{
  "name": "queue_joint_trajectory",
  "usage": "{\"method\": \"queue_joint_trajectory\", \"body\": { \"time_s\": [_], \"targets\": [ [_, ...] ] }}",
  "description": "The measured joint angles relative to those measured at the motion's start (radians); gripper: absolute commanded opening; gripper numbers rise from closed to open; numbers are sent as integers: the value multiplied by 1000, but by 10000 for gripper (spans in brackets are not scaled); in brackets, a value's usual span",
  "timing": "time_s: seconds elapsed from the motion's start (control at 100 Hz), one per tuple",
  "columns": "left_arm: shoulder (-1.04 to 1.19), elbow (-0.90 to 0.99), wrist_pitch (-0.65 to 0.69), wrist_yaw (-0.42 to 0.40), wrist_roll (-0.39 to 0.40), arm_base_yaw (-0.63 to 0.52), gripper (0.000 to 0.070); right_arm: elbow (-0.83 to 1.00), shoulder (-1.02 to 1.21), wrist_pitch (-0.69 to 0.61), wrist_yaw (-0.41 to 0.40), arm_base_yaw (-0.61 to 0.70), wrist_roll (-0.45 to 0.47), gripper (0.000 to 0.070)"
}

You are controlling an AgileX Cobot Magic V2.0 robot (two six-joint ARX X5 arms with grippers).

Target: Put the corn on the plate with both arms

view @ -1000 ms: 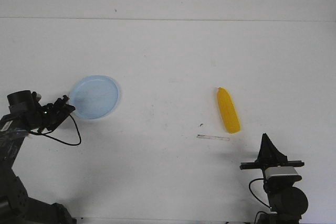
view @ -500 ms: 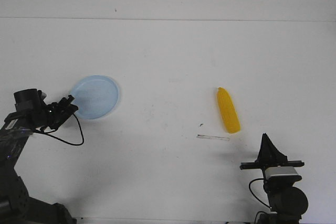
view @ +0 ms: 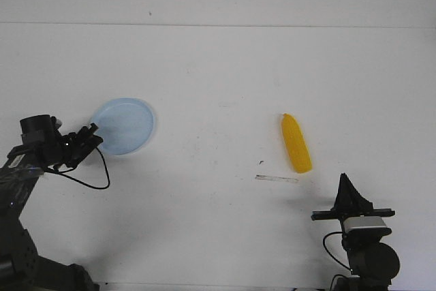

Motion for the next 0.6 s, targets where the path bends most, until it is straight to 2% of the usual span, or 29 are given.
{"method": "queue_joint_trajectory", "body": {
  "time_s": [0.35, 0.39, 0.48, 0.6],
  "targets": [
    [24, 0, 14, 1, 0, -24, 196, 0, 0, 0, 0, 0, 0, 5],
    [24, 0, 16, 1, 0, -26, 172, 0, 0, 0, 0, 0, 0, 5],
    [25, 0, 19, 0, 0, -27, 0, 0, 0, 0, 0, 0, 0, 5],
    [28, 0, 19, -3, -3, -27, 1, 0, 0, 0, 0, 0, 0, 5]
  ]
}}
